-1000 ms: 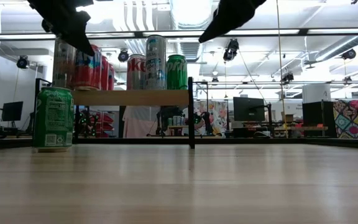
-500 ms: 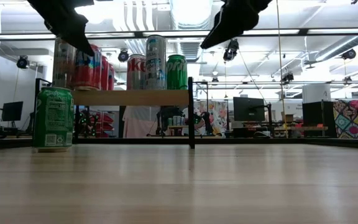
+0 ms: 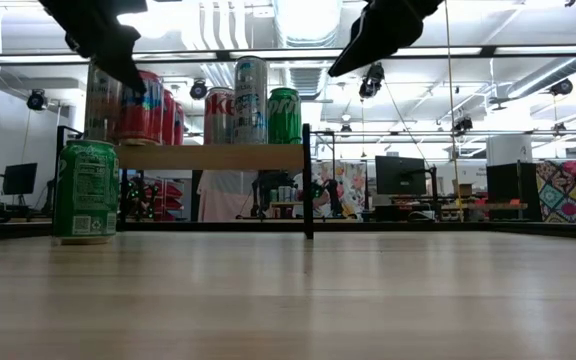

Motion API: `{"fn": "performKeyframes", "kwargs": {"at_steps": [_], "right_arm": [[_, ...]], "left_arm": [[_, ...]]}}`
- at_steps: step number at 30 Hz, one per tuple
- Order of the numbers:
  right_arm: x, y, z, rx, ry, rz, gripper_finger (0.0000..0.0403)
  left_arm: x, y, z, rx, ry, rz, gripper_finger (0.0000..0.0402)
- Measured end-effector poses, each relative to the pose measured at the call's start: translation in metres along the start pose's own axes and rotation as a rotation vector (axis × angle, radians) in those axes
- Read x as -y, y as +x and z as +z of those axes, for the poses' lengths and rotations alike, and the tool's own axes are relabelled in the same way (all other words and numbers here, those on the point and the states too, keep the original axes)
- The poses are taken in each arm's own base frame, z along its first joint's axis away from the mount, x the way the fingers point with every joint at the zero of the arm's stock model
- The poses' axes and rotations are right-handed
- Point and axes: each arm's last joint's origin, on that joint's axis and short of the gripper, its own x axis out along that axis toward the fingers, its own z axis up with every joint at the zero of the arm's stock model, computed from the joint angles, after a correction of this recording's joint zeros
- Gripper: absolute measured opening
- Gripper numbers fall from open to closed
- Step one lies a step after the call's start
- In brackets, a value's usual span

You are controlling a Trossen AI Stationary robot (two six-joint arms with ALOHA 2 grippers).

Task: Place canned beverage on shelf
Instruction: Put the red soda can aligned with the other red soda cans on the shelf

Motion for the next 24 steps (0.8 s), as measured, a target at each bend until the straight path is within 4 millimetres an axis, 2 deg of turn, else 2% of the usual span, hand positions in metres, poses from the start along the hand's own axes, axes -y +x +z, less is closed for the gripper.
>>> {"fn": "performKeyframes", "kwargs": {"at_steps": [10, 14, 18, 21, 24], "right_arm": [[0.000, 0.000, 0.001, 0.015, 0.029, 0.020, 0.0325], [0.001, 0.001, 0.012, 0.137, 0.070, 0.039, 0.0325], [0.004, 0.011, 0.025, 0.273, 0.130, -0.001, 0.0323], [0.004, 0.025, 0.034, 0.353, 0.167, -0.030, 0.0302], [0.004, 0.040, 0.042, 0.414, 0.182, -0.047, 0.0258]], "left_arm": [[-0.003, -0.004, -0.005, -0.033, -0.014, -0.034, 0.0000], [-0.002, -0.014, -0.004, -0.024, 0.065, -0.151, 0.0000], [-0.011, -0.028, 0.001, 0.058, 0.098, -0.140, 0.0000], [-0.027, -0.040, 0.010, 0.142, 0.027, -0.095, 0.0000], [-0.041, -0.051, 0.016, 0.196, -0.029, -0.071, 0.0000]]}}
